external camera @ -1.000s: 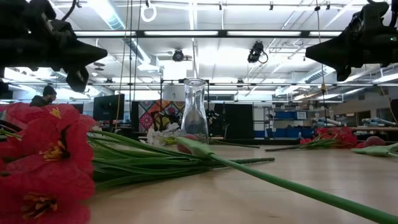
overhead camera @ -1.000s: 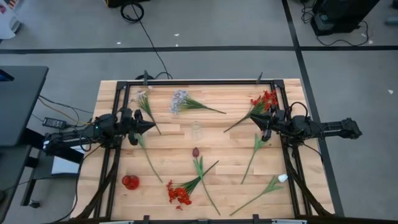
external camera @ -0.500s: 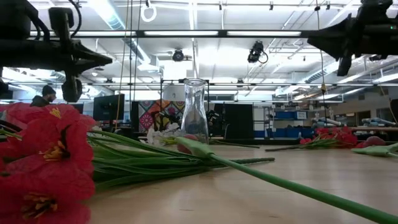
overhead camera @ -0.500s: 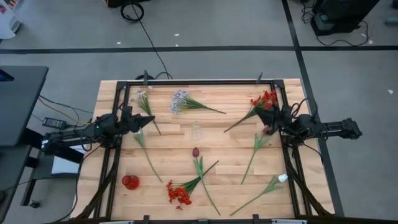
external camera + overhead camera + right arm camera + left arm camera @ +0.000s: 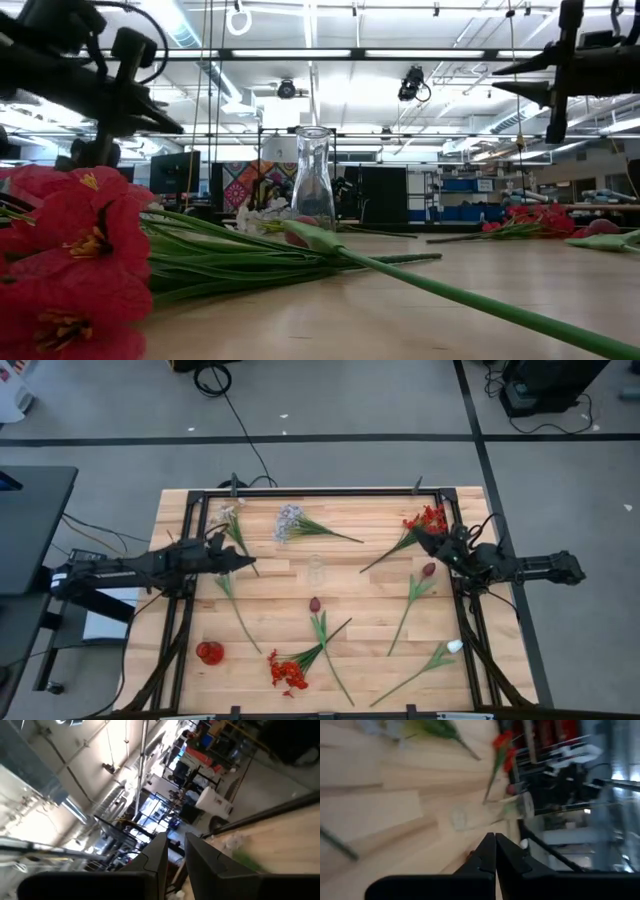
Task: Sort flowers into vase by color
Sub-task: Put the left white flower into the transparent vase
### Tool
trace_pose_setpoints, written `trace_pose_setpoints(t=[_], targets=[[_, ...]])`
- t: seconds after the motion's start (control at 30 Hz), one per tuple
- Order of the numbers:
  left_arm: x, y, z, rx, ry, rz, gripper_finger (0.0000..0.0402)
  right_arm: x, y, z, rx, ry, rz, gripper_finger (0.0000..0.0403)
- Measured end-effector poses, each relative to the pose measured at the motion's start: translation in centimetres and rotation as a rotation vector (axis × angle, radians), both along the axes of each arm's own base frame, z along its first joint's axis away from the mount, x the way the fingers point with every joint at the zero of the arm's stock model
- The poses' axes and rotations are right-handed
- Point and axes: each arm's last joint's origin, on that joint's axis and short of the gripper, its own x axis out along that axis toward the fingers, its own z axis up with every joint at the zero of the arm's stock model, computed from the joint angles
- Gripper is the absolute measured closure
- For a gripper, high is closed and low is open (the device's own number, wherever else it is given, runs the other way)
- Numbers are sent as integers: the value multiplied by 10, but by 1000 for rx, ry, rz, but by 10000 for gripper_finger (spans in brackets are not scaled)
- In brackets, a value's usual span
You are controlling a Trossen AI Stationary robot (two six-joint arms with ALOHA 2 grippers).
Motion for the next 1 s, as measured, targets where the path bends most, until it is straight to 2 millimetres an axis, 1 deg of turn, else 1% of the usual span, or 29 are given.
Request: trace_pose_setpoints(t=[0.13, 0.23, 0.3, 0.47, 0.57, 0.67, 0.83, 1.0], targets=[[1, 0, 29, -13, 169, -4, 398, 4, 2, -2, 91, -37, 97, 328], [-2, 0, 42, -43, 343, -8, 399, 8, 2, -6, 126, -22, 126, 328], [-2, -1, 45, -80, 429, -5, 400, 10, 2, -8, 145, -1, 110, 328], [9, -6, 36, -195, 526, 21, 400, 16, -2, -16, 248, 13, 72, 328], [18, -11, 27, -215, 608, 11, 399, 19, -3, -21, 303, 21, 54, 326], [22, -17, 18, -227, 704, -11, 399, 21, -3, -24, 335, 35, 37, 317], [20, -28, 3, -233, 909, -29, 398, 24, -3, -28, 354, 63, 43, 281], [23, -37, -4, -255, 981, -38, 398, 26, -3, -31, 369, 81, 50, 224]])
